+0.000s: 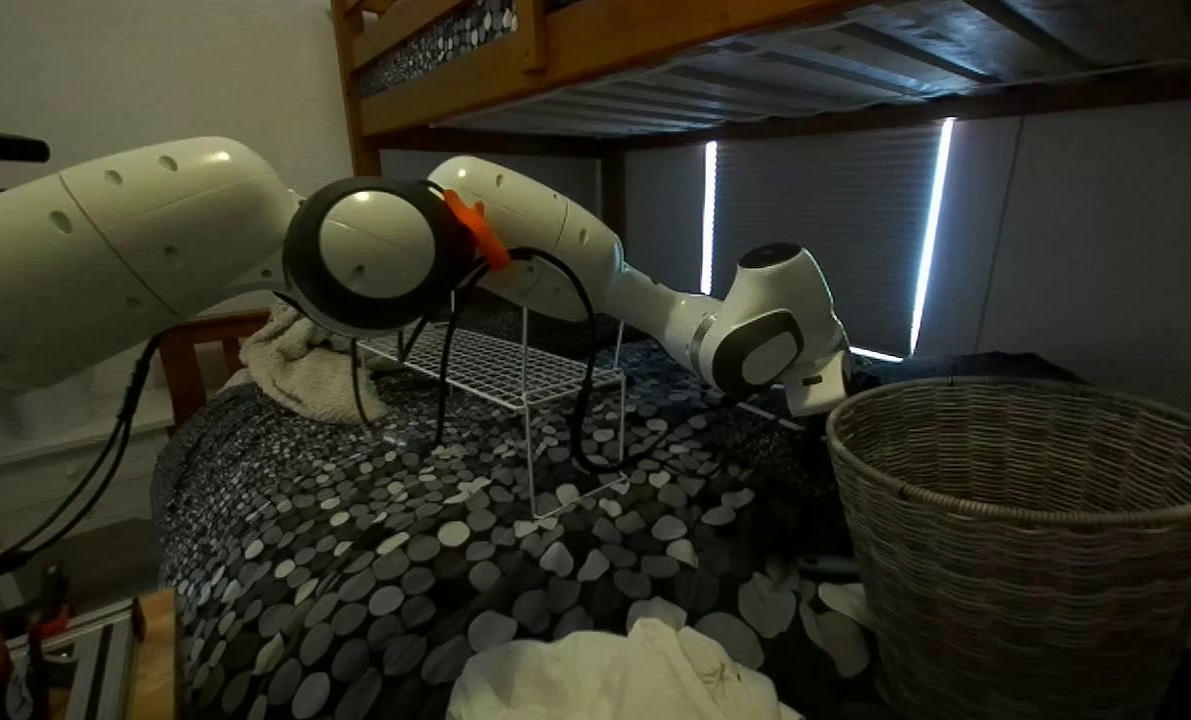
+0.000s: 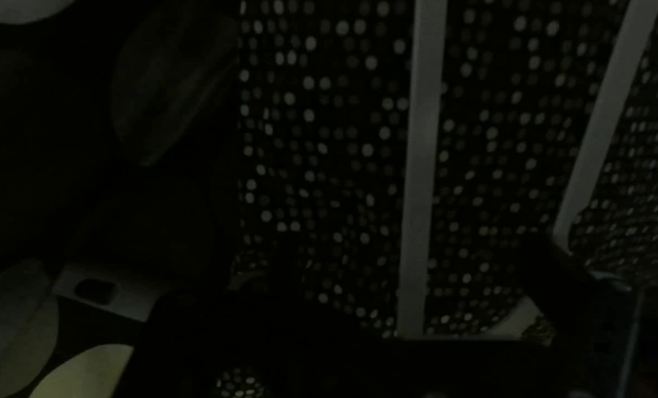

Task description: Change the white clothes hanger on the base of the top bunk

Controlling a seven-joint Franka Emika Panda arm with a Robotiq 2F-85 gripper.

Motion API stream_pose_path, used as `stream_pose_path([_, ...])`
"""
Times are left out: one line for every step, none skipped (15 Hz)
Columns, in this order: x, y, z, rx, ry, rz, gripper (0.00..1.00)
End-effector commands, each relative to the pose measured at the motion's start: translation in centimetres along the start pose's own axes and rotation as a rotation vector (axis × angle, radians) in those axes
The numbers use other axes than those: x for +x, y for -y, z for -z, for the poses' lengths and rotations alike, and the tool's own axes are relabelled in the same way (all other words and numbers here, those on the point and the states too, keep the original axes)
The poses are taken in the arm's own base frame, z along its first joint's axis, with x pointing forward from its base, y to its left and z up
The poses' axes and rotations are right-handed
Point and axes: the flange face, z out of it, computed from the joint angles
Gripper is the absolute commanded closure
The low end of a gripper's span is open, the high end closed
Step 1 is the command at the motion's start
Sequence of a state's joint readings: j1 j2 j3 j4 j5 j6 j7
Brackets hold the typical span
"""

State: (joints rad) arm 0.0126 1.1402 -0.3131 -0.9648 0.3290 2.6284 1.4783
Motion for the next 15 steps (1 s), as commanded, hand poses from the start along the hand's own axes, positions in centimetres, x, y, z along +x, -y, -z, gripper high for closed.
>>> stream_pose_path([-0.55,-0.54,1.26,-0.05,-0.033,0.015,0.02])
stream_pose_path([-0.62,-0.56,1.39,-0.053,-0.037,0.021,0.12])
stream_pose_path([-0.65,-0.57,1.53,-0.055,-0.041,0.027,0.2])
stream_pose_path([-0.62,-0.69,1.41,-0.055,-0.043,0.032,0.27])
stream_pose_path([-0.59,-0.74,1.46,-0.058,-0.046,0.035,0.34])
stream_pose_path([-0.51,-0.84,1.47,-0.061,-0.048,0.039,0.42])
stream_pose_path([-0.51,-0.95,1.46,-0.065,-0.049,0.041,0.52])
stream_pose_path([-0.52,-1.0,1.4,-0.066,-0.048,0.045,0.58])
stream_pose_path([-0.53,-1.13,1.34,-0.069,-0.045,0.047,0.66])
stream_pose_path([-0.51,-1.27,1.21,-0.071,-0.045,0.048,0.74])
stream_pose_path([-0.49,-1.34,1.16,-0.071,-0.046,0.048,0.81])
stream_pose_path([-0.52,-1.42,1.2,-0.073,-0.045,0.05,0.9])
stream_pose_path([-0.58,-1.43,1.3,-0.074,-0.045,0.051,0.97])
stream_pose_path([-0.67,-1.42,1.48,-0.075,-0.047,0.052,1.0])
stream_pose_path([-0.74,-1.43,1.7,-0.074,-0.046,0.057,1.0])
